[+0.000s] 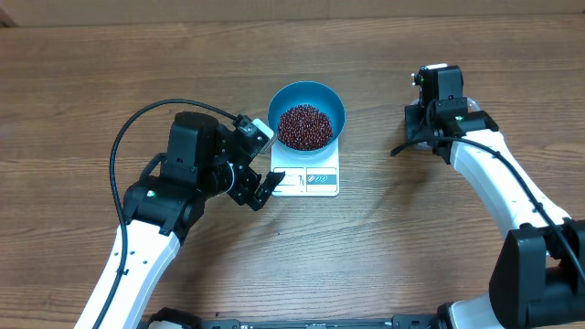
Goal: Scoop item into bowl and weigh 150g on scale
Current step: 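Lower the scoop into the beans with the right gripper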
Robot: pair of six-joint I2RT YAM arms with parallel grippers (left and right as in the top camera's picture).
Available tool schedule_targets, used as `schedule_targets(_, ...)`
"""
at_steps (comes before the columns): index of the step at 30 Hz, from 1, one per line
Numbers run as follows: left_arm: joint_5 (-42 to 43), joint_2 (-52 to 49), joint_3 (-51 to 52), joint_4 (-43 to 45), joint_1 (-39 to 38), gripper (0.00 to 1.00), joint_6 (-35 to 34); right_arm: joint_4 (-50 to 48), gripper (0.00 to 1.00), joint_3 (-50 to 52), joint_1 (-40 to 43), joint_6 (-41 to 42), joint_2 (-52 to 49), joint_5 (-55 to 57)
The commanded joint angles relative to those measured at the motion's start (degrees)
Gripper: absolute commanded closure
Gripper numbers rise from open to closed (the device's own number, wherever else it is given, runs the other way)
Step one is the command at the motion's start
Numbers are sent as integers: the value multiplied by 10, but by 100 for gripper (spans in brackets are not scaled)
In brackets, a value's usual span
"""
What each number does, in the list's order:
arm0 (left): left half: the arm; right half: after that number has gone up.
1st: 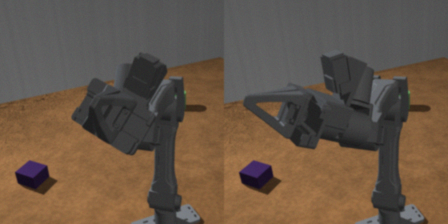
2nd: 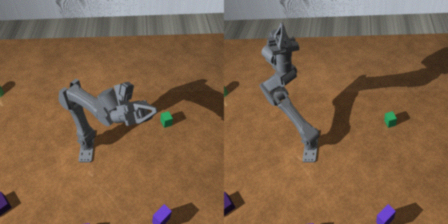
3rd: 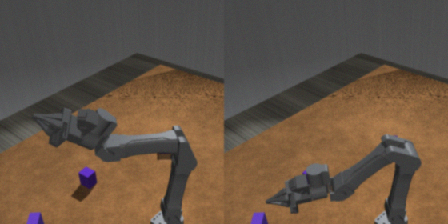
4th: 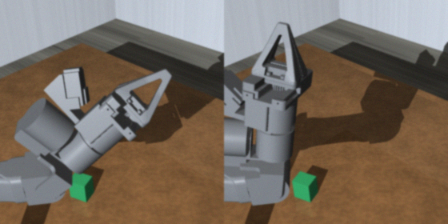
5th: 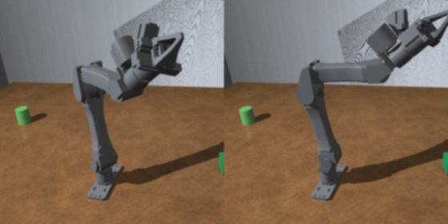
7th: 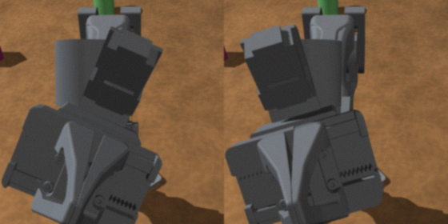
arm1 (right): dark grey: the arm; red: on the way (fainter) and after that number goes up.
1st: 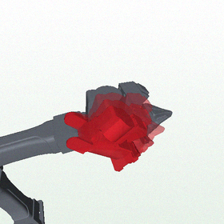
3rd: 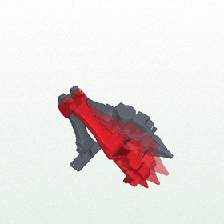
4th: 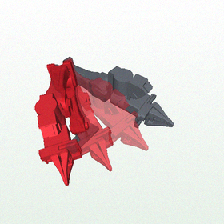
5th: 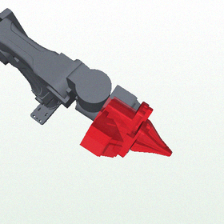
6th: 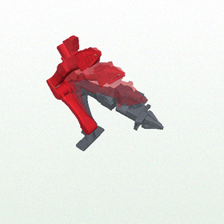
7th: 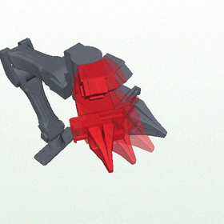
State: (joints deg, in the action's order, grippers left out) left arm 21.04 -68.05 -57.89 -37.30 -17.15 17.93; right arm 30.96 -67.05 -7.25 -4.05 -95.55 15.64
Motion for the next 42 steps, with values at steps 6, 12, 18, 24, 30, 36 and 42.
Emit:
schedule_targets(6,9,-1,-15,0,3,1,-8,-2,96,1,3,31,-8,-24)
schedule_targets(12,9,-1,-15,0,3,0,-8,-2,96,-10,3,48,16,-57)
schedule_targets(18,9,-1,-15,0,3,1,-8,3,96,-16,3,58,43,-59)
schedule_targets(24,9,-1,-15,0,3,1,-8,13,96,-17,21,58,47,-59)
schedule_targets(30,9,-1,-15,0,3,1,-8,25,96,-17,60,58,47,-75)
schedule_targets(36,9,-1,-15,0,3,0,-8,26,96,-17,133,73,47,-248)
schedule_targets(42,9,-1,-15,0,3,1,-8,26,96,-17,190,73,47,-364)
